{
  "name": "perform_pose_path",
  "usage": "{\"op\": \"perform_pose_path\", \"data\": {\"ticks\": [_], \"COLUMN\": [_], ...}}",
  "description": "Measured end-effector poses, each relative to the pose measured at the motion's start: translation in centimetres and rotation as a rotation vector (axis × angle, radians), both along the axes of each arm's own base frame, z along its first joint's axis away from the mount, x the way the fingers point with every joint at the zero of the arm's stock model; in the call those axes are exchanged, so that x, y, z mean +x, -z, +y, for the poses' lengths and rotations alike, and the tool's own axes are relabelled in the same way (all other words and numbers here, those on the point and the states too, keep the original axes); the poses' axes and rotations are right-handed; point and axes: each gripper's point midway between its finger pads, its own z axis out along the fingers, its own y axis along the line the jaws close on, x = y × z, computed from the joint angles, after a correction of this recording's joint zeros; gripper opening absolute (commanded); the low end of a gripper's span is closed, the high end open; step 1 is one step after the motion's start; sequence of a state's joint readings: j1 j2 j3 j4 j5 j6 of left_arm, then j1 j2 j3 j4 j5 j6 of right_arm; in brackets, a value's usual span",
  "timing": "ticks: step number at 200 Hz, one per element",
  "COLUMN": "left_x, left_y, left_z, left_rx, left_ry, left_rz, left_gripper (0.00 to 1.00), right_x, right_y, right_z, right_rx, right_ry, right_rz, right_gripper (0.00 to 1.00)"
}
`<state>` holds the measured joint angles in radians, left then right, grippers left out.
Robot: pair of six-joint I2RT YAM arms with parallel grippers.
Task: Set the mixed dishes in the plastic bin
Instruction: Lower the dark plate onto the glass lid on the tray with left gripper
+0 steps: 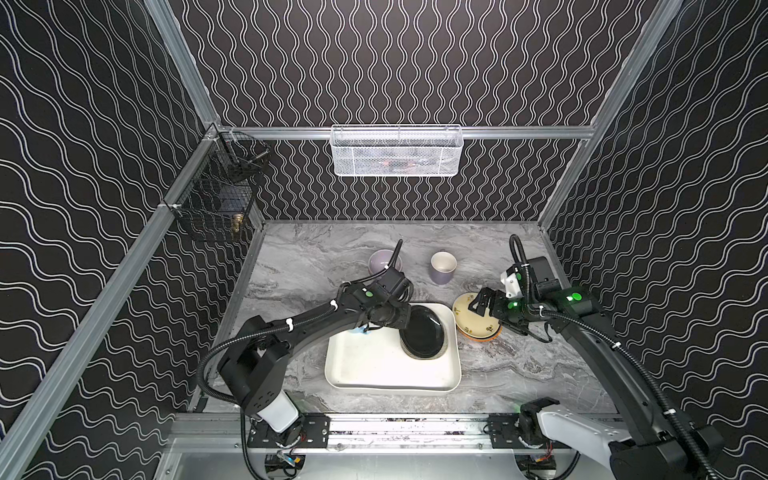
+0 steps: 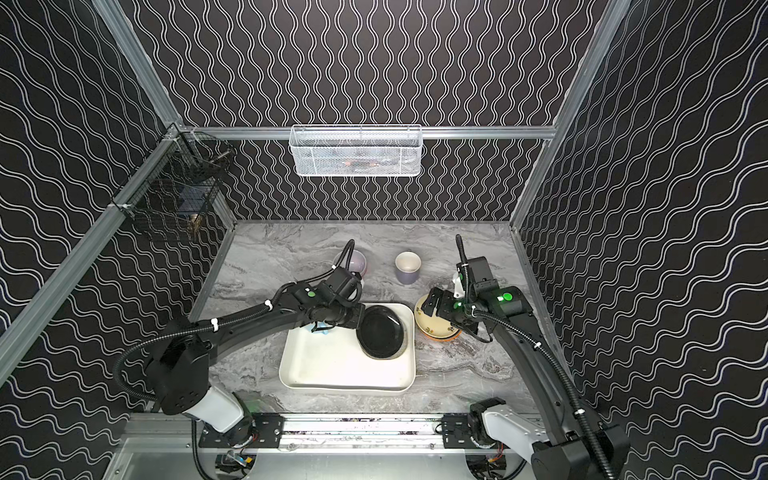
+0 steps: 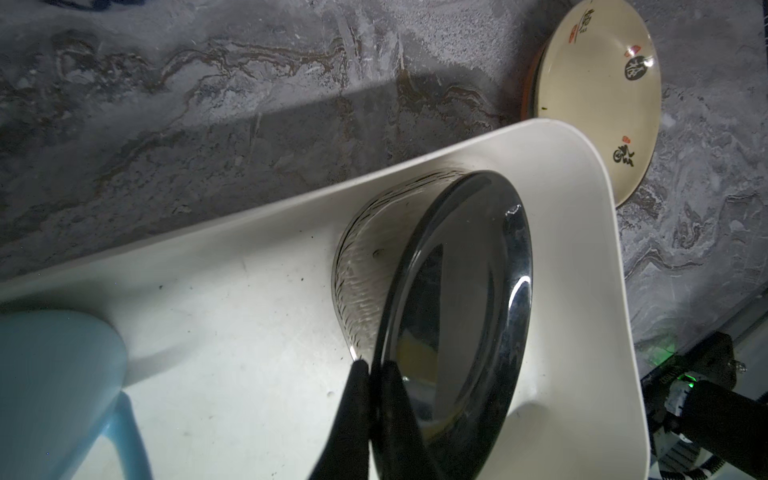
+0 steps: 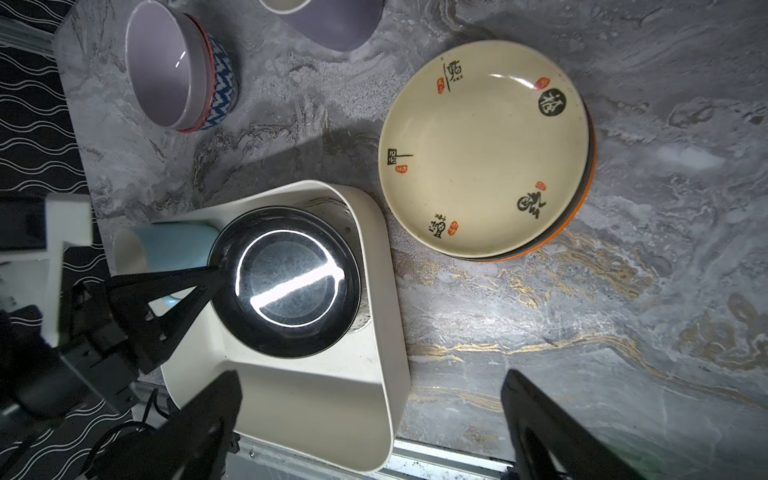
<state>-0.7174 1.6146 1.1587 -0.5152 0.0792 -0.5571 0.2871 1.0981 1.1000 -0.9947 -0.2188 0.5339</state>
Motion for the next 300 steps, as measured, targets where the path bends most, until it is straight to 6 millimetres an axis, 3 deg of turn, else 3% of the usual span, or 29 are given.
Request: {"op": "perform_pose_path", "data": {"ticks": [76,104,133,149,227,256,300], "left_x": [0.2,0.0,0.3,0.4,0.4,0.6,0.5], "left_y": [2.0,2.9,2.9,3.3,4.4,4.2,4.8], "left_z": [-0.4,-0.6,-0.8,-1.0,-1.0,-0.8,-0.8], "left_rx": [0.019,0.023,0.024,0.030,0.064,0.076,0.089], "left_ry": [0.008,0.018,0.022,0.022,0.025,0.019,0.019], "left_rz": [0.031,0.057,0.056,0.062,0.097,0.091,0.097], "left_gripper": [0.00,0.11,0.15,0.25,0.39,0.35,0.11], "right_x": [-0.1,-0.1,0.0,0.0,-0.1,-0.1,-0.1], "right_y": [-0.1,-0.1,0.0,0.1,0.4,0.5,0.7], "right_z": [-0.1,-0.3,-0.3,-0.3,-0.5,-0.6,-0.7], "right_rx": [-0.004,-0.011,-0.015,-0.019,-0.029,-0.032,-0.040], "right_ry": [0.009,0.019,0.021,0.022,0.025,0.027,0.030], "right_rz": [0.002,0.003,0.004,0.008,0.014,0.015,0.016], "right_gripper": [0.99,0.99,0.99,0.99,0.99,0.99,0.99]}}
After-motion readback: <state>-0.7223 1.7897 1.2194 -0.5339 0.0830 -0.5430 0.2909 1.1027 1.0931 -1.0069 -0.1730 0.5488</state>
